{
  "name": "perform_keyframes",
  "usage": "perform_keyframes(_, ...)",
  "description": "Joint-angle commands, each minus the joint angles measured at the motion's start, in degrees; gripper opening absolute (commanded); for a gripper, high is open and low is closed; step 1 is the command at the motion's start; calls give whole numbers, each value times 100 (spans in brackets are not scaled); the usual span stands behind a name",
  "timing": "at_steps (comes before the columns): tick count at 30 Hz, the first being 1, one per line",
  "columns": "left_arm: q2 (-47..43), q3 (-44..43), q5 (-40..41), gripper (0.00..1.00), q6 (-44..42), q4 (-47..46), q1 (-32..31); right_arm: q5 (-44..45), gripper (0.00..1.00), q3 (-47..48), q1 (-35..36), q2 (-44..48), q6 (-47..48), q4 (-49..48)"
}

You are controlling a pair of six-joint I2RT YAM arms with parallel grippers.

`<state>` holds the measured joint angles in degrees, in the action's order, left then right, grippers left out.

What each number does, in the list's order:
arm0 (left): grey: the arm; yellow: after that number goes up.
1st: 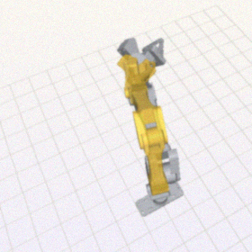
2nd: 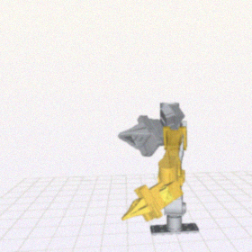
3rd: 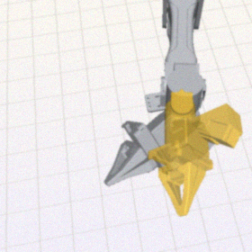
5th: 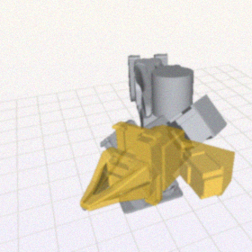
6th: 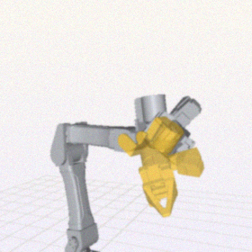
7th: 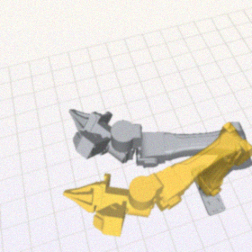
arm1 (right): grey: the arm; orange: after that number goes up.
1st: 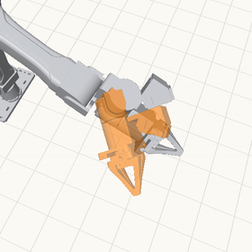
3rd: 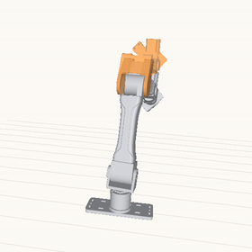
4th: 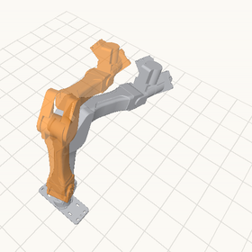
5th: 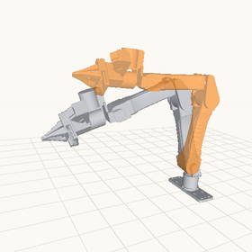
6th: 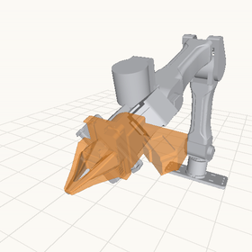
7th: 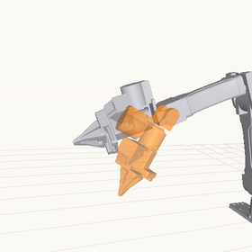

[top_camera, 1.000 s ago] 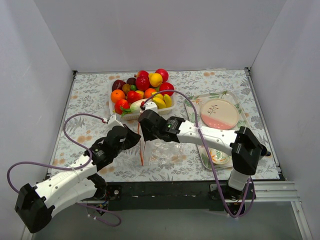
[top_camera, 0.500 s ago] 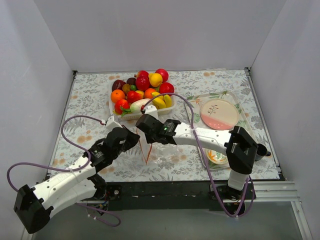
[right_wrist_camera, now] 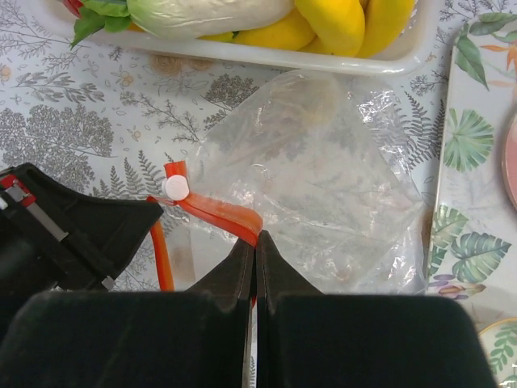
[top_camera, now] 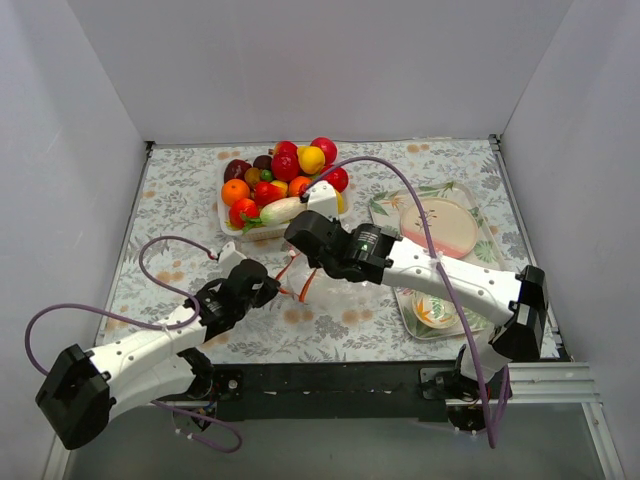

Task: Place the food in the zip-top bag and seal the zipper
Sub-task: Open the zipper of the food storage bag at the center of the board, then pick up the fake fruit from the bin.

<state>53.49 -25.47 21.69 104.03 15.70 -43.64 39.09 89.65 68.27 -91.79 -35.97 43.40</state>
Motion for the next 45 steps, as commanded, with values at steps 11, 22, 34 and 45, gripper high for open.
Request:
perform_keyframes(11, -391, -581, -596, 43, -665, -314, -22, 608, 1, -685, -42, 161, 353, -639)
perform_keyframes(22, -800, -2379, 940, 81, -954, 1548, 118, 301, 1, -632, -244, 126, 529, -1052)
perform_keyframes(34, 1672, -4315, 555, 71, -850, 1426, 1551, 72, 1, -826, -261, 170, 485, -1167)
perform_keyframes(45, 2639, -4818, 634, 75, 91, 1620, 1780, 20, 1, -914, -253, 258, 406, -1184)
